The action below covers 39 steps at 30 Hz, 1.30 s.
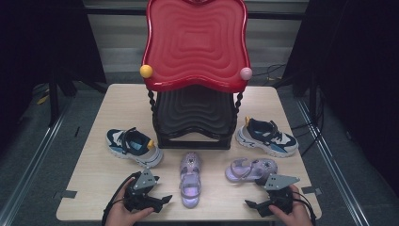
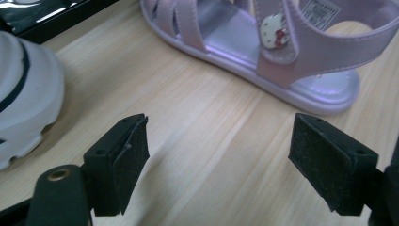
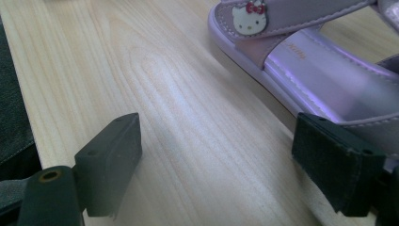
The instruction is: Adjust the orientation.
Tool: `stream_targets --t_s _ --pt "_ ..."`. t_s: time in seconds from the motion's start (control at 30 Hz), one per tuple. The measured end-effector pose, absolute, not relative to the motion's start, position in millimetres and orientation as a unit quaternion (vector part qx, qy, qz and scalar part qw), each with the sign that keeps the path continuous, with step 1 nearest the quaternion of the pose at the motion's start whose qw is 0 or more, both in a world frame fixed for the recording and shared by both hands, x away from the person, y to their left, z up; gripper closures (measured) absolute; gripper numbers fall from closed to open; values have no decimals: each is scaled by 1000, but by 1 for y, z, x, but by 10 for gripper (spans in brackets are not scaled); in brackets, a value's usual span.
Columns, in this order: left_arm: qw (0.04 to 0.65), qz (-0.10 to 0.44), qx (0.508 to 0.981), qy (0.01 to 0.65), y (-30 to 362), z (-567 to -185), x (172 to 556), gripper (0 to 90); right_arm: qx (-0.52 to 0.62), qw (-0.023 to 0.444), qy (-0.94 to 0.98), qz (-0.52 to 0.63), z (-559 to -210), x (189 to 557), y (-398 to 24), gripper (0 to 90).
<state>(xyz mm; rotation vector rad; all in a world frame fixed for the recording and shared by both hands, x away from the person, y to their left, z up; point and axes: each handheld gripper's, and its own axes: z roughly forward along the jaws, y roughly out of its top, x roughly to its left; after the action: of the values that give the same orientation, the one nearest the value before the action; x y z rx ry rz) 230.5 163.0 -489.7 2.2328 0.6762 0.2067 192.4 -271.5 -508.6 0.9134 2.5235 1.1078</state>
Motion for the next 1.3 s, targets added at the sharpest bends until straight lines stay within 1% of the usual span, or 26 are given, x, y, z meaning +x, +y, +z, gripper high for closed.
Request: stream_targets --t_s 0.2,0.3,0.4,0.47,0.57,0.67,0.7,0.73,0.77,0.8,0.83,0.87,0.9,0.93,0.97,1.03,1.13,1.23,1.3 --pt "404 49 875 261 154 -490 229 214 311 118 863 380 -509 193 -272 156" --pt "403 41 880 247 145 -491 227 216 311 118 863 380 -509 193 -272 156" --pt "407 34 879 247 139 -493 226 233 311 118 863 380 -509 193 -272 156" --pt "400 32 885 235 134 -493 227 250 311 118 863 380 -509 193 -272 156" --pt "401 30 886 230 127 -494 225 250 311 118 863 380 -509 193 -272 156" --pt "401 40 886 229 125 -492 225 270 311 118 863 380 -509 193 -272 156" --pt "409 36 882 230 126 -492 227 284 311 118 863 380 -509 193 -272 156" --pt "408 37 883 231 127 -491 228 342 311 118 863 380 -509 193 -272 156" --pt "410 36 881 231 126 -491 229 342 311 118 863 380 -509 193 -272 156" --pt "407 40 884 227 126 -490 229 362 311 118 863 380 -509 193 -272 156" --pt "409 39 883 224 125 -490 229 414 311 118 863 380 -509 193 -272 156" --pt "403 43 887 222 125 -489 229 414 311 118 863 380 -509 193 -272 156" --pt "405 40 887 218 124 -489 230 455 311 118 863 380 -509 193 -272 156" --pt "404 41 888 215 123 -488 230 469 311 118 863 380 -509 193 -272 156" --pt "407 38 888 211 122 -487 229 507 311 118 863 380 -509 193 -272 156" --pt "391 53 896 206 121 -486 228 560 311 118 863 380 -509 193 -272 156" --pt "395 43 892 213 126 -486 230 628 311 118 863 380 -509 193 -272 156" --pt "389 49 895 213 133 -485 233 648 311 118 863 380 -509 193 -272 156" --pt "393 51 890 226 140 -485 236 648 311 118 863 380 -509 193 -272 156"
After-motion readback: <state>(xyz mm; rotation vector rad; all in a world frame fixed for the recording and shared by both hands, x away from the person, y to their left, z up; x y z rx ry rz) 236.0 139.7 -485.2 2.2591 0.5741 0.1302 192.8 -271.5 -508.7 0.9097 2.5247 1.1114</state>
